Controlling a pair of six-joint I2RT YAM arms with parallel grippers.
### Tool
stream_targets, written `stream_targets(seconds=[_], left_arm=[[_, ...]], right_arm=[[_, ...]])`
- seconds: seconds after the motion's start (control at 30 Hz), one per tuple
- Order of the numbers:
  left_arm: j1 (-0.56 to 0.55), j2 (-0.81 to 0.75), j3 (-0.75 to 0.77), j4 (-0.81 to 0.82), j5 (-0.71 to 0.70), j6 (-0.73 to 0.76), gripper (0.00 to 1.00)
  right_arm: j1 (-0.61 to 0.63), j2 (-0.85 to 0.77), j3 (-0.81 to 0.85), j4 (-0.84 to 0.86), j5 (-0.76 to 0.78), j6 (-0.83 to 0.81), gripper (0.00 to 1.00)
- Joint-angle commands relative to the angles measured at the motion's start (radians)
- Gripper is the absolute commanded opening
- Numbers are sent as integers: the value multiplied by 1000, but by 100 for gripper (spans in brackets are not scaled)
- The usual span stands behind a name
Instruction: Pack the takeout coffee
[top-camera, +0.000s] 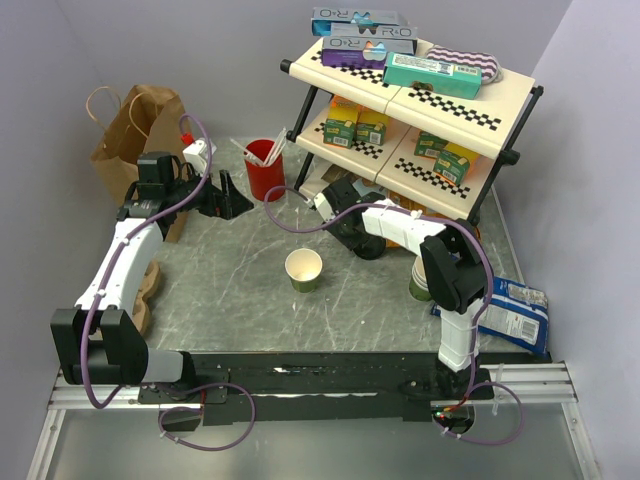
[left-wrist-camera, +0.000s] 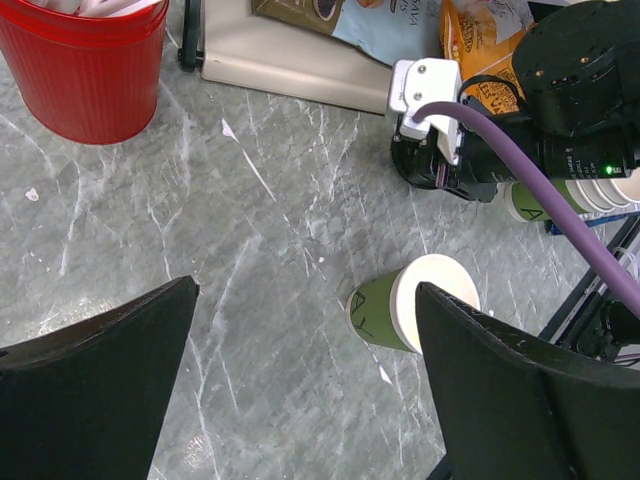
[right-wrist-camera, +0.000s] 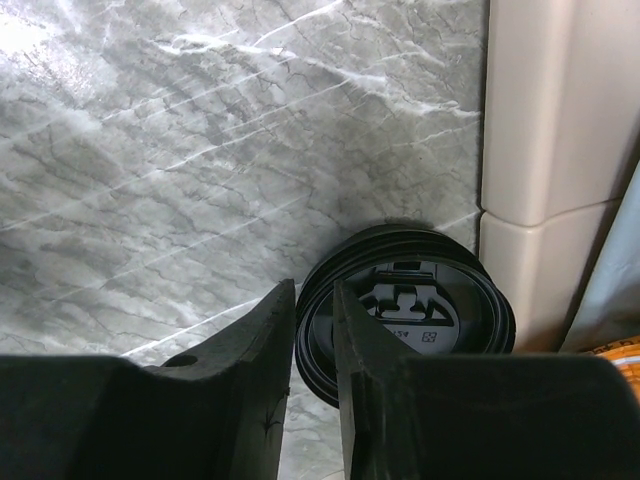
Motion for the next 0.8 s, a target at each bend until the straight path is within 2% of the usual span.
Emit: stream_targets(seconds=[0.0, 0.3, 0.5, 0.77], left_arm=[[4, -5, 6, 23, 12, 2, 97], [7, -10, 0, 20, 14, 5, 97], [7, -4, 6, 20, 12, 2, 97], [9, -15, -2, 16, 5, 13, 97]], right_arm=[[-6, -24, 13, -8, 29, 11, 31], [-8, -123, -34, 6, 72, -11, 33], [-9, -104, -57, 11, 41, -2, 34], [-12, -32, -10, -31, 15, 12, 34]])
